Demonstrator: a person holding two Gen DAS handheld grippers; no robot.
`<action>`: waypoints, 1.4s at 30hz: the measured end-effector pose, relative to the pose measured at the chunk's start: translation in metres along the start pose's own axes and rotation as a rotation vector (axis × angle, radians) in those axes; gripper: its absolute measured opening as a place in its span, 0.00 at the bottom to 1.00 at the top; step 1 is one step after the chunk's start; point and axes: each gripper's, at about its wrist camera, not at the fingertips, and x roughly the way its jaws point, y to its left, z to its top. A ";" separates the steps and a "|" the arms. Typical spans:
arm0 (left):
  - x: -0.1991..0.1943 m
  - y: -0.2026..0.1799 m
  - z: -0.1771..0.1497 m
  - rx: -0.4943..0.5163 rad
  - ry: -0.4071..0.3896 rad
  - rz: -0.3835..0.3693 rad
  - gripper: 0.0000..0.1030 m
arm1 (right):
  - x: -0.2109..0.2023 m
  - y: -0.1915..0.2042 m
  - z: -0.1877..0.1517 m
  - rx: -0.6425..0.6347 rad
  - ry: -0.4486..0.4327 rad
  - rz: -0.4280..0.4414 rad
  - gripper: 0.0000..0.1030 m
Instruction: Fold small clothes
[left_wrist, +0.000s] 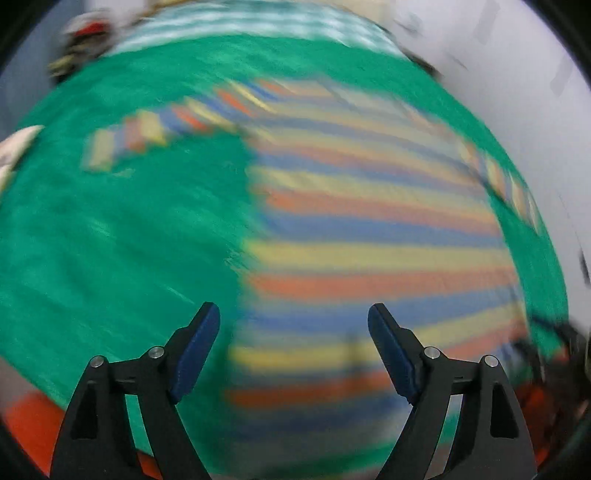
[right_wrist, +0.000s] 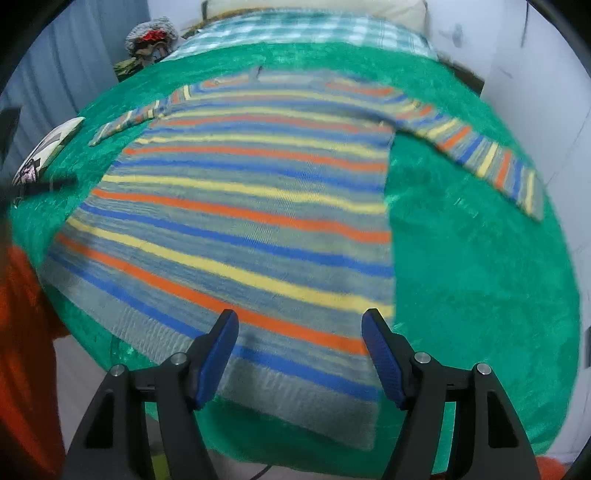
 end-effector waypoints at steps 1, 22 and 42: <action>0.011 -0.010 -0.008 0.017 0.027 0.007 0.81 | 0.009 0.000 -0.003 0.002 0.037 -0.007 0.67; -0.006 0.042 -0.055 -0.110 0.060 -0.089 0.45 | 0.000 -0.099 -0.038 0.313 0.160 0.390 0.50; 0.003 0.032 -0.051 -0.012 0.188 0.070 0.36 | 0.011 -0.075 -0.044 0.222 0.272 0.242 0.20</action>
